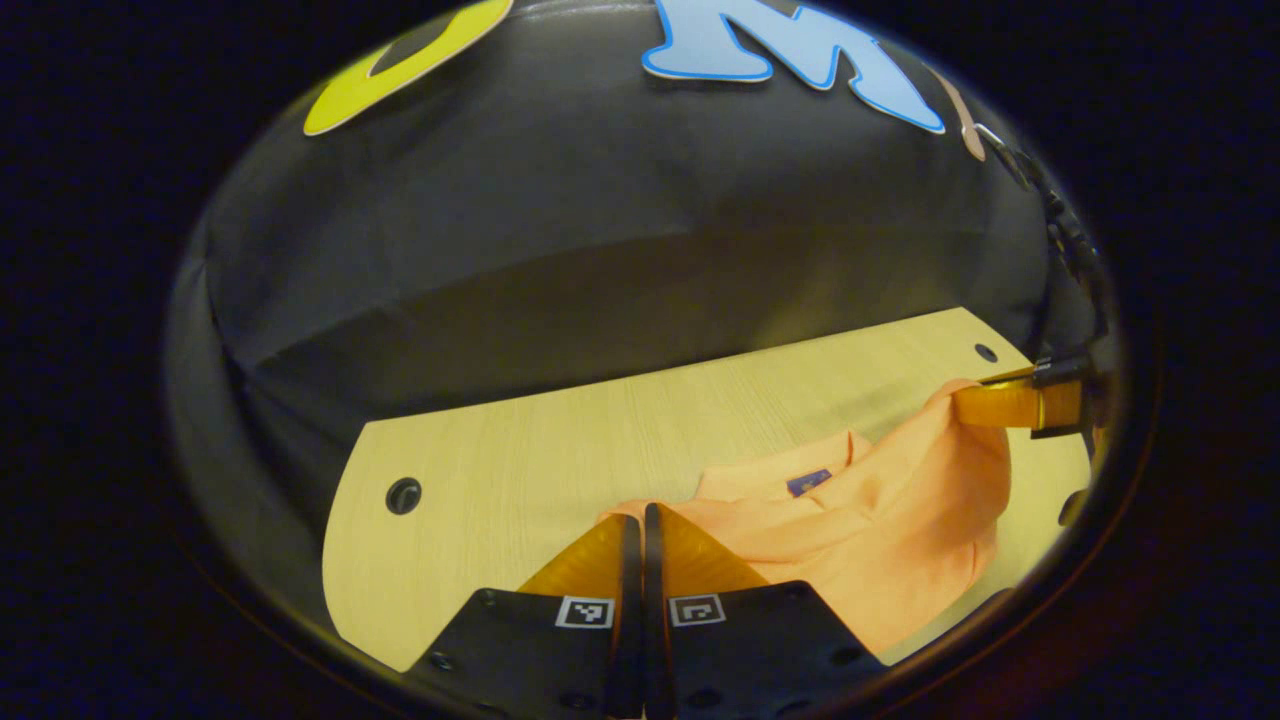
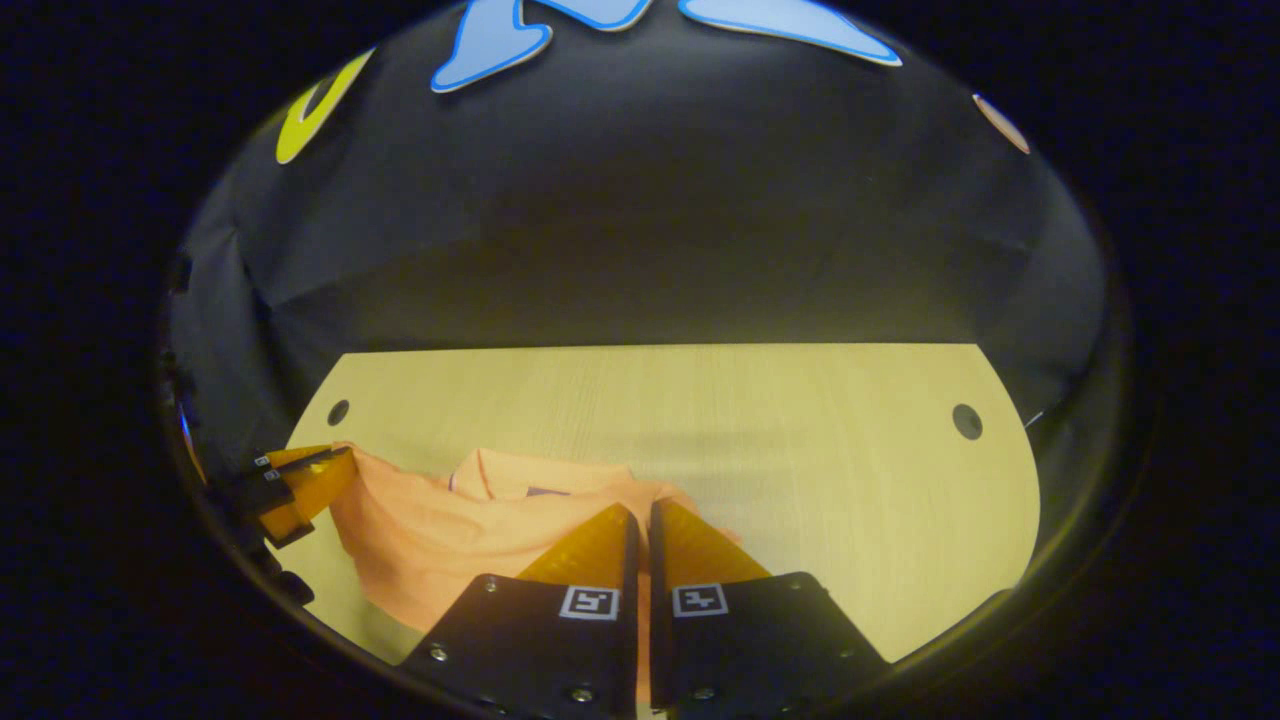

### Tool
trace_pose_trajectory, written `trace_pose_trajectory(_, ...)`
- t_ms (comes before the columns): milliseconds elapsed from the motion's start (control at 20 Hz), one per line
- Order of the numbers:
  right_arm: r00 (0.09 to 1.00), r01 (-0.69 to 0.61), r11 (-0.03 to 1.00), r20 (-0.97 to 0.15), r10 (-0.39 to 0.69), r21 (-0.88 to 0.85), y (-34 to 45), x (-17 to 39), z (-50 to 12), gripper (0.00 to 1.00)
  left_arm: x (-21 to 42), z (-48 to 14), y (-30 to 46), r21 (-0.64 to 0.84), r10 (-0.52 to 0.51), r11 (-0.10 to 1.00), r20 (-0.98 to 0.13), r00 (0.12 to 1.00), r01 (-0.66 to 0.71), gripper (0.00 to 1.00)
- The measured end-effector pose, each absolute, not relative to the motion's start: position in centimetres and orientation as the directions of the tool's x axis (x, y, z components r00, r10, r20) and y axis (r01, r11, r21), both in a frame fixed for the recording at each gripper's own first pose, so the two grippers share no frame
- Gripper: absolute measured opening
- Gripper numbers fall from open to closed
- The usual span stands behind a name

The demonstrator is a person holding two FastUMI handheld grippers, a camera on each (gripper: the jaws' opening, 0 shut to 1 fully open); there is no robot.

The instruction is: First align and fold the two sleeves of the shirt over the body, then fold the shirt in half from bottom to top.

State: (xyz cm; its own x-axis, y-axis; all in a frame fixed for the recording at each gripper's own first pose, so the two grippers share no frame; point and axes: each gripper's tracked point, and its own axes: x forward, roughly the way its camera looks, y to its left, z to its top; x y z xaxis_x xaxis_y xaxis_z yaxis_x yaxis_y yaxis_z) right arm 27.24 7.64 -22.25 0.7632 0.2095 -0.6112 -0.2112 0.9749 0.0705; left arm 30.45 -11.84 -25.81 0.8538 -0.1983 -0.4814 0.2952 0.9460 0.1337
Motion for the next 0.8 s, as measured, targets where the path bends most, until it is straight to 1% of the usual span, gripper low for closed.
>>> trace_pose_trajectory(100,0.755,-0.174,0.983,-0.633,0.171,0.058,7.1,27.6,-22.9,0.06,30.3,-26.9,-12.5,0.131,-0.204,0.942,-0.51,0.835,0.31,0.06)
trace_pose_trajectory(200,0.762,-0.158,0.987,-0.634,0.13,0.013,6.3,28.2,-23.6,0.05,30.8,-27.4,-12.7,0.129,-0.201,0.942,-0.52,0.83,0.309,0.07)
trace_pose_trajectory(300,0.793,-0.167,0.985,-0.598,0.115,-0.033,6.2,28.6,-23.3,0.07,30.7,-27.2,-13.2,0.114,-0.22,0.941,-0.512,0.83,0.32,0.14)
trace_pose_trajectory(350,0.804,-0.175,0.983,-0.585,0.111,-0.055,6.3,28.2,-22.8,0.14,30.5,-27.1,-13.2,0.125,-0.214,0.94,-0.509,0.834,0.317,0.22)
trace_pose_trajectory(400,0.812,-0.186,0.98,-0.573,0.113,-0.071,6.4,27.9,-22.5,0.14,30.5,-26.9,-13.1,0.135,-0.209,0.939,-0.507,0.836,0.317,0.22)
trace_pose_trajectory(450,0.821,-0.192,0.978,-0.559,0.115,-0.08,6.7,27.7,-22.0,0.25,30.2,-26.7,-13.5,0.123,-0.227,0.936,-0.507,0.831,0.33,0.4)
trace_pose_trajectory(500,0.831,-0.192,0.978,-0.543,0.119,-0.079,7.0,27.6,-21.4,0.26,29.8,-26.2,-13.9,0.109,-0.243,0.934,-0.502,0.83,0.339,0.46)
trace_pose_trajectory(550,0.84,-0.196,0.978,-0.527,0.132,-0.068,7.4,27.2,-20.9,0.27,29.4,-25.8,-14.2,0.093,-0.256,0.934,-0.497,0.829,0.344,0.47)
trace_pose_trajectory(600,0.846,-0.2,0.978,-0.513,0.143,-0.056,7.5,26.7,-20.1,0.27,28.9,-25.2,-14.4,0.08,-0.266,0.934,-0.492,0.829,0.348,0.41)
trace_pose_trajectory(750,0.87,-0.196,0.98,-0.468,0.153,-0.043,7.5,24.9,-17.9,0.27,27.0,-23.3,-14.7,0.066,-0.283,0.934,-0.462,0.841,0.35,0.41)
trace_pose_trajectory(800,0.875,-0.202,0.979,-0.454,0.168,-0.028,7.8,24.1,-17.1,0.27,26.3,-22.5,-14.6,0.069,-0.285,0.934,-0.448,0.847,0.351,0.35)
